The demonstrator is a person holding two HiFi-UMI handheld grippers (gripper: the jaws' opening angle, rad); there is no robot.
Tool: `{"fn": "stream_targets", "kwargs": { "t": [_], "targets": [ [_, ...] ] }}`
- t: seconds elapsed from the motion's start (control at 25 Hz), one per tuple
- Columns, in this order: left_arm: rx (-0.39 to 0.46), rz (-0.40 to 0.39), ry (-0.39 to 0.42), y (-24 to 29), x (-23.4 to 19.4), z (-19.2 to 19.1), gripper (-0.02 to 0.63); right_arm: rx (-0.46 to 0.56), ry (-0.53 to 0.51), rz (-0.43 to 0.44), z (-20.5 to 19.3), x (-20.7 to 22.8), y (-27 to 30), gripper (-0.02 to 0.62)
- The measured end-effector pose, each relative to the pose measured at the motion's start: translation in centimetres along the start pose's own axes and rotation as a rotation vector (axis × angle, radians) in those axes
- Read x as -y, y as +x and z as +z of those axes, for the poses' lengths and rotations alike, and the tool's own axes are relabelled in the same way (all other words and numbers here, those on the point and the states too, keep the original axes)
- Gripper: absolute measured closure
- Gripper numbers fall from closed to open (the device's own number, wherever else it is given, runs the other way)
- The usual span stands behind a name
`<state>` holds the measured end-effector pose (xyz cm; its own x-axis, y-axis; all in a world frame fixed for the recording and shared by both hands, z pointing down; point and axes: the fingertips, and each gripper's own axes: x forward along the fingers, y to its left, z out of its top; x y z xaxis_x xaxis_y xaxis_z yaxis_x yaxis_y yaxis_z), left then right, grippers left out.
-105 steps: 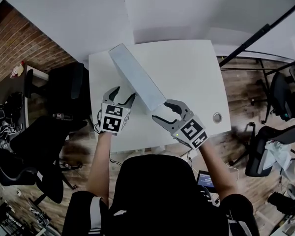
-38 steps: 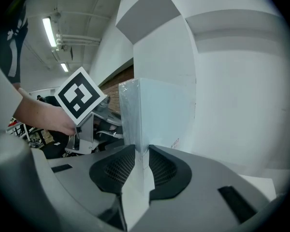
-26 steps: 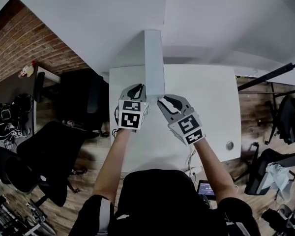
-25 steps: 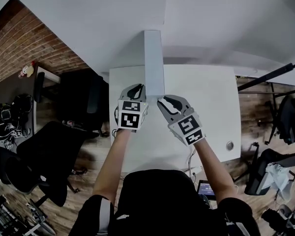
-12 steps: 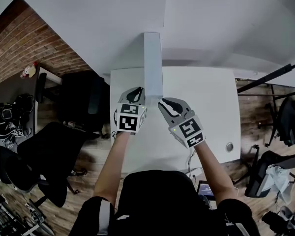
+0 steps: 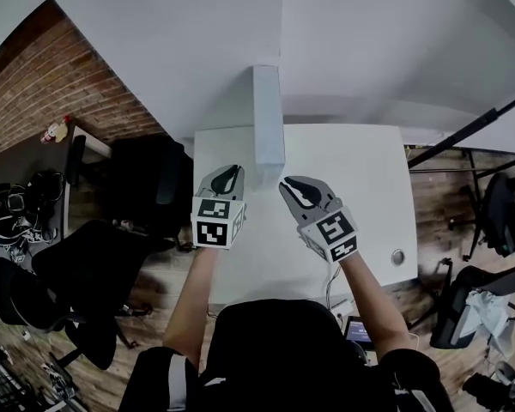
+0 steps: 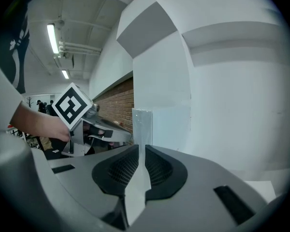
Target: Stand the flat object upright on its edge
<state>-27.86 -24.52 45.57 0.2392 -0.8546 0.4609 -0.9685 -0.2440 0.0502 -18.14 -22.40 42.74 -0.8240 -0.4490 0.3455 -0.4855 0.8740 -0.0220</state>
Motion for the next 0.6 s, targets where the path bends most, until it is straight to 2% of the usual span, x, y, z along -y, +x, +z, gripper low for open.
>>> {"fn": "stream_targets", "kwargs": {
  "t": [0.28, 0.6],
  "targets": [
    [0.067, -0.042, -0.003, -3.7, 2.0, 1.9, 0.577, 0.049, 0.017, -0.046, 1.5, 0.4, -2.3, 0.541],
    [0.159, -0.053, -0.004, -8.1, 3.7, 3.9, 0.592, 0.102, 0.035, -0.057, 3.5, -0.3, -4.4, 0.552]
  ]
}}
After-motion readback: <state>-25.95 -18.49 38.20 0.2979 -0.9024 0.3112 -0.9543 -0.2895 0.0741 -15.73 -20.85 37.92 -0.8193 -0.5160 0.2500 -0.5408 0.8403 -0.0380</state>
